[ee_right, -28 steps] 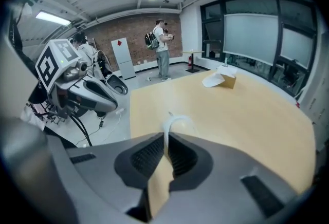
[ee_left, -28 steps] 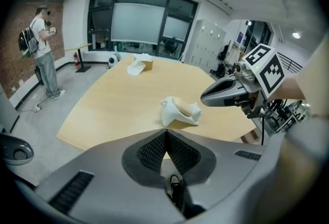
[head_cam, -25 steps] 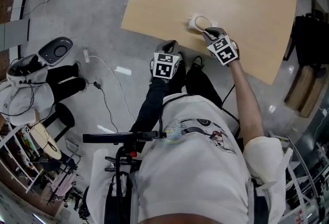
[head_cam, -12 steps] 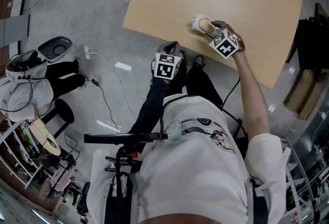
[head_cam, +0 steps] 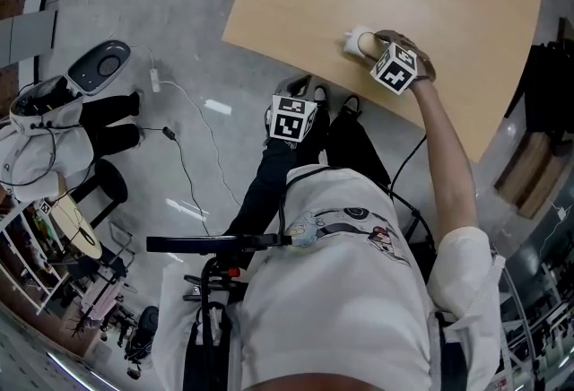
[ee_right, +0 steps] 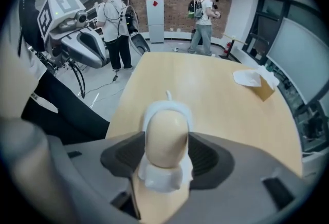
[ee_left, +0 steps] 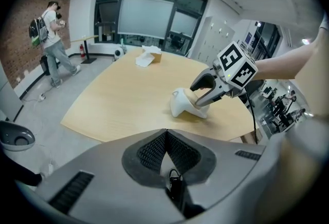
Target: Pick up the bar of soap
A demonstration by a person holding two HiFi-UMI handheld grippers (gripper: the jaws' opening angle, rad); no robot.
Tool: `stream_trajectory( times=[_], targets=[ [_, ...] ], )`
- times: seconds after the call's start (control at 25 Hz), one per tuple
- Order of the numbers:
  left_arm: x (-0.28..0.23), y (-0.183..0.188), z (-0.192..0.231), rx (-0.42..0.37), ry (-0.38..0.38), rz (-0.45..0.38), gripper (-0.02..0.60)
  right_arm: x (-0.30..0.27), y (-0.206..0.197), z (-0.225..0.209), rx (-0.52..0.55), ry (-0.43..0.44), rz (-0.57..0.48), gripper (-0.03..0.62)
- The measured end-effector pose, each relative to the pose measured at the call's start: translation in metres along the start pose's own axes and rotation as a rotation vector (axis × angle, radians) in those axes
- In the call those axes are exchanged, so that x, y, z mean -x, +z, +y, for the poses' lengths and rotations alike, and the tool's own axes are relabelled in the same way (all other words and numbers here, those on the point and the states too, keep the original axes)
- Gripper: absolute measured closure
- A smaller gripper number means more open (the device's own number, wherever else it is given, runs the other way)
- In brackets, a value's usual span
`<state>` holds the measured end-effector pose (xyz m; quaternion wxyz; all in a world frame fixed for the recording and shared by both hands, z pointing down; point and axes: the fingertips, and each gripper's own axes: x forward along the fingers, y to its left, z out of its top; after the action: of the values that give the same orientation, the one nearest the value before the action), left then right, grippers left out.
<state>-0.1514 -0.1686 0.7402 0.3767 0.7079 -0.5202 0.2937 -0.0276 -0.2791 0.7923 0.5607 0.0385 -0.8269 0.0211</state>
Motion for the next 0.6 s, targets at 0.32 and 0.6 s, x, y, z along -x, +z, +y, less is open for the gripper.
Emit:
stream_trajectory(
  times=[0.32,0.6],
  targets=[
    [0.002,-0.003,0.005,0.01,0.011,0.007,0.578,-0.009,-0.007,-0.002,-0.014,0.043,0.024,0.349],
    [0.007,-0.013,0.002,0.004,0.016,-0.001,0.578,-0.003,-0.012,0.003,-0.045,-0.012,-0.02,0.349]
  ],
)
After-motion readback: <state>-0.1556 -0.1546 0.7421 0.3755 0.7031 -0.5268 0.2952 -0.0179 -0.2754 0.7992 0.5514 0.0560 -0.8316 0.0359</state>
